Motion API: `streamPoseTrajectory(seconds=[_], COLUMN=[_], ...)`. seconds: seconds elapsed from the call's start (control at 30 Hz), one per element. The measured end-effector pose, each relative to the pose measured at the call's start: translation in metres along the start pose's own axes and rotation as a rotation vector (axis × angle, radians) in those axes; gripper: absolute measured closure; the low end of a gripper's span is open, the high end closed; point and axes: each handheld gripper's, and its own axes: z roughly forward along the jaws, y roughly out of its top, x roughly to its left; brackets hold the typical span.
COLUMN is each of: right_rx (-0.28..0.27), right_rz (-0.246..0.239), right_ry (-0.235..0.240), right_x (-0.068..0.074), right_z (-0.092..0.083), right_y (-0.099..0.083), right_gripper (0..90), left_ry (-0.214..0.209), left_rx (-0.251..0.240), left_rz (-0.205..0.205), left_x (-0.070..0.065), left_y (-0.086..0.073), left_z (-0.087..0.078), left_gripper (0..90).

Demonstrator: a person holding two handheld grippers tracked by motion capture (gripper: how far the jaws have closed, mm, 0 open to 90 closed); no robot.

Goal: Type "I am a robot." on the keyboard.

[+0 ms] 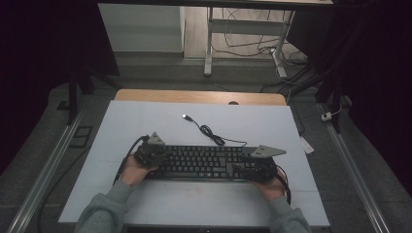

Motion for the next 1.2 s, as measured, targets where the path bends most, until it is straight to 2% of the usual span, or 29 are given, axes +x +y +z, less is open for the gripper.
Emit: streamPoseTrajectory(seconds=[0.13,0.23,0.57,0.77,1.2], right_rx=[0.000,0.000,0.001,-0.002,-0.009], right_rz=[0.004,0.002,0.001,0.001,-0.003], right_ry=[0.002,0.000,0.000,0.002,0.004], right_x=[0.000,0.000,0.001,0.001,0.002], right_z=[0.000,0.001,0.001,0.000,0.001], right_y=[0.000,0.000,0.000,0.000,0.000], right_gripper=[49.6,49.6,49.6,49.6,49.7], left_ry=[-0.029,-0.027,-0.026,-0.019,-0.014], left_rx=[-0.042,-0.055,-0.069,-0.056,-0.053], left_rz=[-0.014,-0.020,-0.068,-0.082,-0.086], left_x=[-0.002,-0.004,-0.006,-0.007,-0.005], left_y=[-0.004,-0.009,-0.024,-0.034,-0.035], left_z=[-0.012,-0.018,-0.028,-0.029,-0.030], left_gripper=[77.6,70.5,49.8,45.1,41.0])
